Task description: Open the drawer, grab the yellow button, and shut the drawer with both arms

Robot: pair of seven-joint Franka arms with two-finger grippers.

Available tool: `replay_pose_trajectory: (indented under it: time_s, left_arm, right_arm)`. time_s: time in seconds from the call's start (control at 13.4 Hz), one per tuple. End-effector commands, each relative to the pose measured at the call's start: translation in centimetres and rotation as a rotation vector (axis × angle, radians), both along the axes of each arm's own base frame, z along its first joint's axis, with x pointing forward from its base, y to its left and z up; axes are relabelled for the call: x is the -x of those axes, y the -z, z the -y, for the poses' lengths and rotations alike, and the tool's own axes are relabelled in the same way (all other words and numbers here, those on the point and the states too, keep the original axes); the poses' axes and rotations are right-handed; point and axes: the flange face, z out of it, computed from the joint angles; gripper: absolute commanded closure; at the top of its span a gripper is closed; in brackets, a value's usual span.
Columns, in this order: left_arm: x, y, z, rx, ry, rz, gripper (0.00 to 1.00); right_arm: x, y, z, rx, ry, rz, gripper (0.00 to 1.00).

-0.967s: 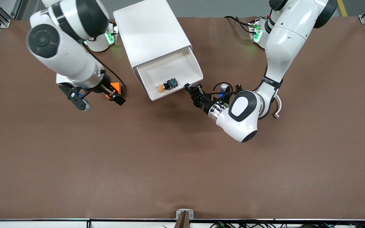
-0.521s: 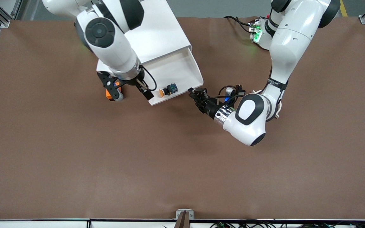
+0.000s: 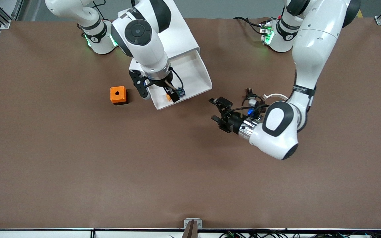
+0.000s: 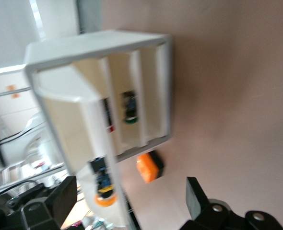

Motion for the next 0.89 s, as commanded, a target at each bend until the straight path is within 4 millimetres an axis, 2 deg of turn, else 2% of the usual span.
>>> replay_pose_trajectory:
  time_s: [0.0,0.15,0.3,0.37,0.45,0.6,0.67,0.82]
  left_arm:
    - [-1.7,-1.2,-5.0,-0.077,0.066,0.141,0.01]
    - [-3.2,-2.8,-9.4,-0.066,0.076,0.24,0.01]
    - [-3.5,-4.4,-11.0,-0.133,0.157,0.339,0.01]
    - [-3.7,-5.4,-11.5,-0.153,0.18,0.377,0.01]
    - [-4.1,-8.2,-11.3,-0.124,0.217,0.46,0.01]
    - [-3.7,-11.7,-10.7,-0.056,0.349,0.604,0.01]
    - [-3.6,-12.1,-10.8,-0.028,0.439,0.662,0.01]
    - [-3.4,-13.9,-11.5,0.046,0.578,0.78,0.01]
  right_arm:
    - [0.9,1.6,-1.4,0.012,0.008,-0.003,0.0]
    - [1.5,2.9,-2.3,0.023,-0.006,-0.008,0.02]
    - [1.5,3.1,-2.6,0.02,-0.005,-0.005,0.14]
    - [1.4,3.1,-2.5,0.02,-0.004,-0.005,0.24]
    - [1.4,3.1,-2.4,0.021,-0.004,-0.006,0.39]
    - [1.1,2.7,-2.3,0.016,-0.047,0.002,0.8]
    - [1.0,2.4,-2.2,0.01,-0.087,0.008,0.93]
    - [-0.3,1.4,-1.0,-0.002,-0.107,0.022,1.0]
